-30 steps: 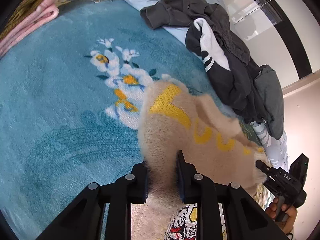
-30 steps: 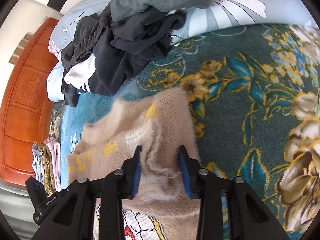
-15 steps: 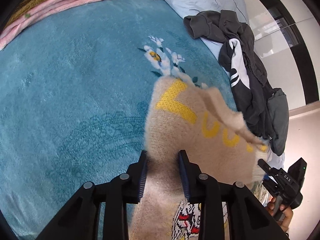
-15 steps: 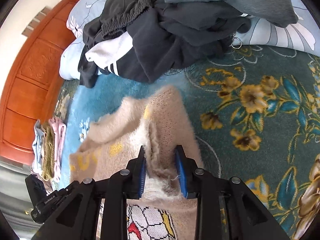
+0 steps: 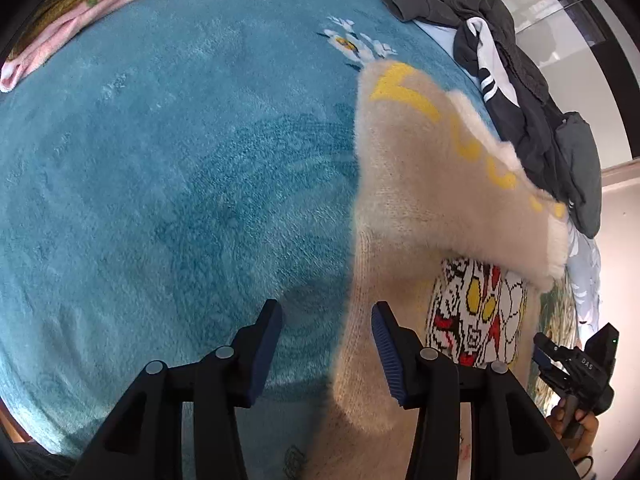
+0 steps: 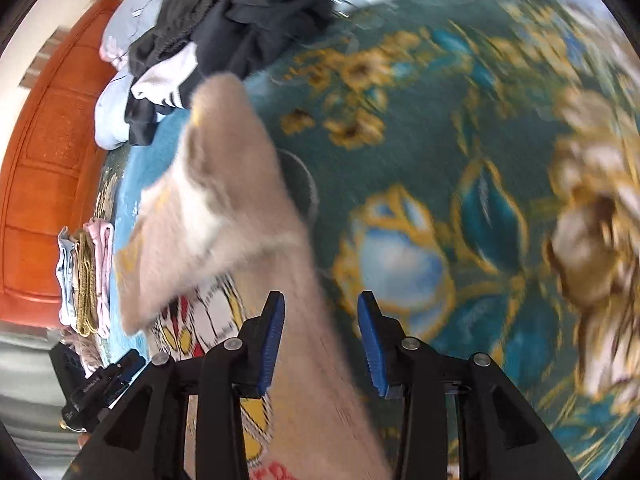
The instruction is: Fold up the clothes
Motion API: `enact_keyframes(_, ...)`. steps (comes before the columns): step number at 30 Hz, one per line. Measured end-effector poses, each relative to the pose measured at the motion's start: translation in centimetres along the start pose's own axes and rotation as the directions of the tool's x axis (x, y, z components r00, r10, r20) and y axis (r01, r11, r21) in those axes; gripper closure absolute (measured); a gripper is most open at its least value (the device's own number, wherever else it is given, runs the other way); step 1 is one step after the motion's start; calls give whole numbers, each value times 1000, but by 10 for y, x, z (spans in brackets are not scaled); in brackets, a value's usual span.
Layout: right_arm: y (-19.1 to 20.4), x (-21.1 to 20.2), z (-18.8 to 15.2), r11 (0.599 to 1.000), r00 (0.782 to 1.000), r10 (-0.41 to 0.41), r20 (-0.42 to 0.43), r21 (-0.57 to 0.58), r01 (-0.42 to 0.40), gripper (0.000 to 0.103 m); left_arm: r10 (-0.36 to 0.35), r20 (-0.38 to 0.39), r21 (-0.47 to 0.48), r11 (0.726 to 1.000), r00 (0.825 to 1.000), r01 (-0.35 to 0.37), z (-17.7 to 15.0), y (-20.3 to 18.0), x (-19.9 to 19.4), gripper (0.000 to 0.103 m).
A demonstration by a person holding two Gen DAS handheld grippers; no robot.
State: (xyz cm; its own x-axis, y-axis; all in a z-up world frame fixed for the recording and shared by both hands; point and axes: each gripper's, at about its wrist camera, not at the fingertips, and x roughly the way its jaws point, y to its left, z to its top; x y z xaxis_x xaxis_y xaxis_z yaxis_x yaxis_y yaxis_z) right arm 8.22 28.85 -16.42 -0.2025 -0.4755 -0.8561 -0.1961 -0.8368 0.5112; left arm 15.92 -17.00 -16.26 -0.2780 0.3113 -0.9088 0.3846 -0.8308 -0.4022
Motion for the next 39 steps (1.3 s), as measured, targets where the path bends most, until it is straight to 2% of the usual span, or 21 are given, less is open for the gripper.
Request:
enact_keyframes(2,-8,0,-16,999,999,34,-16,23,-34,64,-56,-37,-19,998,998,56,-6,1,2,51)
enact_keyframes(4,-11,0,-30,997,997,69,-27,27,-68,64,-134,-81,-57,990,988,130,-12,5,5,51)
enact_keyframes(6,-12,-1,-42,994,992,110,-56,23,-109,64,-224,-175,-131,970,959,203,-20,10,17,51)
enact_keyframes(8,-14,-3,-53,988,984,152,-88,19,-151,64,-241,-242,-143,967,940,211,-29,8,25,52)
enact_keyframes(11,-16,-4,-71,977,967,214,-136,14,-214,64,-221,-291,-85,975,931,205,-37,-7,22,53)
enact_keyframes(13,-17,-5,-83,967,952,254,-168,13,-256,64,-225,-350,-66,974,909,215,-48,-16,25,53)
enact_keyframes(16,-18,-5,-102,953,925,295,-240,6,-302,63,-200,-411,-28,978,889,207,-60,-30,27,53)
enact_keyframes(19,-16,-1,-118,965,929,239,-284,-39,-261,63,-163,-511,-30,985,844,172,-77,-40,37,53)
enact_keyframes(20,-15,0,-121,967,932,227,-284,-45,-250,65,-134,-537,-20,989,833,146,-83,-42,40,53)
enact_keyframes(21,-15,1,-122,969,935,220,-278,-44,-242,72,-113,-549,-6,991,828,131,-87,-46,41,53)
enact_keyframes(22,-14,0,-121,971,939,217,-265,-44,-237,77,-97,-549,9,993,830,122,-89,-49,40,53)
enact_keyframes(23,-10,-2,-119,967,939,231,-253,-45,-251,89,-89,-543,13,993,835,114,-90,-51,38,53)
enact_keyframes(24,-5,-5,-117,961,936,254,-243,-46,-273,91,-81,-537,16,994,840,107,-91,-53,35,53)
enact_keyframes(27,16,-22,-108,924,914,349,-207,-85,-372,92,-106,-512,-40,994,853,100,-93,-49,29,53)
enact_keyframes(29,30,-32,-99,893,891,422,-167,-94,-440,92,-148,-486,-100,989,861,113,-92,-44,24,53)
enact_keyframes(32,42,-46,-82,850,853,511,-106,-85,-520,92,-271,-429,-207,958,862,198,-92,-40,13,53)
enact_keyframes(33,45,-50,-77,842,846,526,-95,-88,-533,92,-325,-403,-243,939,856,243,-94,-39,9,53)
enact_keyframes(36,55,-56,-65,837,844,532,-68,-103,-537,92,-471,-309,-329,868,826,372,-97,-38,-7,53)
enact_keyframes(39,57,-57,-55,834,839,542,-43,-91,-544,92,-589,-215,-394,782,779,483,-97,-35,-22,53)
